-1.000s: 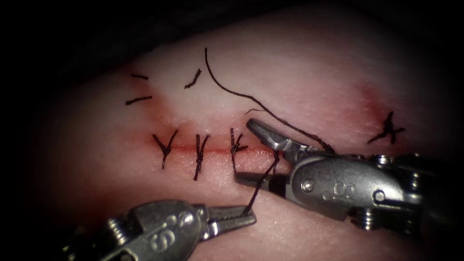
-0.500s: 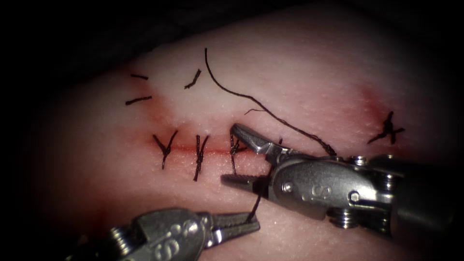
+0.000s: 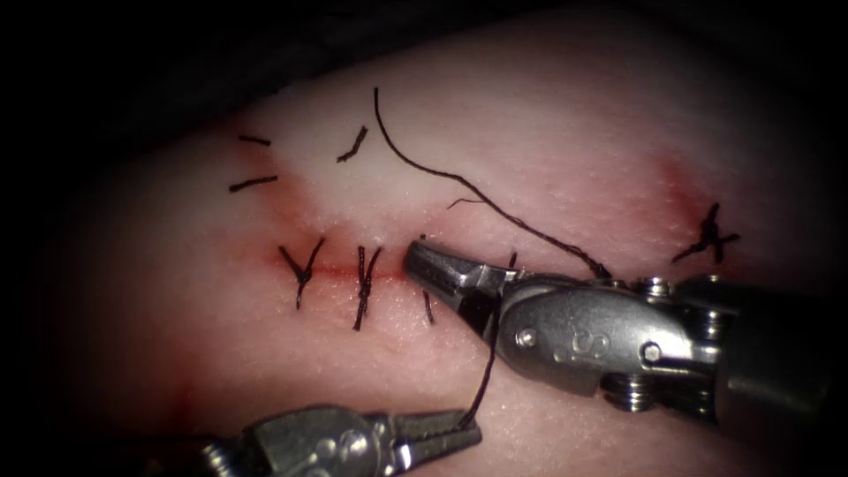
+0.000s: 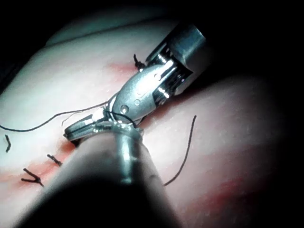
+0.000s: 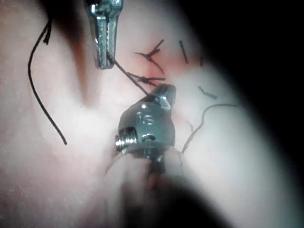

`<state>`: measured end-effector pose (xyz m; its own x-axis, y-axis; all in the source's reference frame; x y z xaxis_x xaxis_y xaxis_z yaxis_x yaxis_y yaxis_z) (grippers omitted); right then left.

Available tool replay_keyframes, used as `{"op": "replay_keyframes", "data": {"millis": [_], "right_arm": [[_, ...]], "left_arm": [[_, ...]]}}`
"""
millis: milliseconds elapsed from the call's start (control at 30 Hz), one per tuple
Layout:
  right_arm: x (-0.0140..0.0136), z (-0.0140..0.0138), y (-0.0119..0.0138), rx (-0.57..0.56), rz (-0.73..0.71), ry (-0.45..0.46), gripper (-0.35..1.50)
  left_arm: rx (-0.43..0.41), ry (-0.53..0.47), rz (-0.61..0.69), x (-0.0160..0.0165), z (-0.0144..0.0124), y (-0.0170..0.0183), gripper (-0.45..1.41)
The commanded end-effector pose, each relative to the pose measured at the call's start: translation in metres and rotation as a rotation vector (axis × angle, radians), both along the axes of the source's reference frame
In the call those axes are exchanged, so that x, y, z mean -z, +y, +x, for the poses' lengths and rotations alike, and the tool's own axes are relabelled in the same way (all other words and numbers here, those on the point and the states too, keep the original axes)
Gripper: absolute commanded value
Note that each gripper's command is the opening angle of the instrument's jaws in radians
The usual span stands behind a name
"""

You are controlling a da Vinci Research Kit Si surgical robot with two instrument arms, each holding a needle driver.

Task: Wound Closure
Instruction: Snip excess tail with blades on right end-effector

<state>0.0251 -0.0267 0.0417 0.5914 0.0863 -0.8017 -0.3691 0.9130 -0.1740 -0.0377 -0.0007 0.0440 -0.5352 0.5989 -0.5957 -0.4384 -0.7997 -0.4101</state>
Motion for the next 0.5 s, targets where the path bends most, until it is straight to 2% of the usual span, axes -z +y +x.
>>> {"op": "replay_keyframes", "data": {"millis": [33, 67, 100, 133, 200, 267, 400, 433, 500], "right_arm": [[-0.0003, 0.0015, 0.0007, 0.007, 0.006, -0.005, -0.35], [-0.0002, 0.0014, 0.0003, -0.027, 0.058, 0.023, 0.07], [0.0, 0.0011, 0.0, -0.069, 0.093, 0.06, 0.59], [0.0003, 0.0006, -0.0005, -0.116, 0.115, 0.088, 0.98], [0.0011, -0.0003, -0.0008, -0.146, 0.122, 0.084, 1.26], [0.0024, -0.0018, -0.0007, -0.114, 0.115, 0.078, 1.38], [0.0051, -0.006, 0.0004, -0.052, 0.075, 0.046, 1.31], [0.0065, -0.0082, 0.0013, -0.069, 0.036, -0.002, 1.3], [0.0082, -0.0112, 0.0028, -0.095, -0.013, -0.019, 1.25]], "left_arm": [[-0.002, -0.005, -0.003, -0.0001, -0.0002, 0.0008, -0.45], [-0.006, -0.008, -0.003, 0.0, 0.0002, 0.0007, -0.45], [-0.007, -0.012, -0.003, 0.0001, 0.0007, 0.0007, -0.45], [-0.007, -0.017, -0.005, 0.0001, 0.0011, 0.0007, -0.45], [-0.014, -0.025, -0.003, 0.0002, 0.0025, 0.0008, -0.45], [-0.03, -0.029, -0.009, 0.0, 0.0035, 0.0008, -0.45], [-0.116, 0.005, -0.017, -0.0015, 0.0041, 0.0001, -0.45], [-0.203, 0.036, -0.002, -0.0025, 0.0033, -0.0009, -0.45], [-0.312, 0.064, -0.011, -0.0038, 0.0019, -0.0019, -0.45]]}}
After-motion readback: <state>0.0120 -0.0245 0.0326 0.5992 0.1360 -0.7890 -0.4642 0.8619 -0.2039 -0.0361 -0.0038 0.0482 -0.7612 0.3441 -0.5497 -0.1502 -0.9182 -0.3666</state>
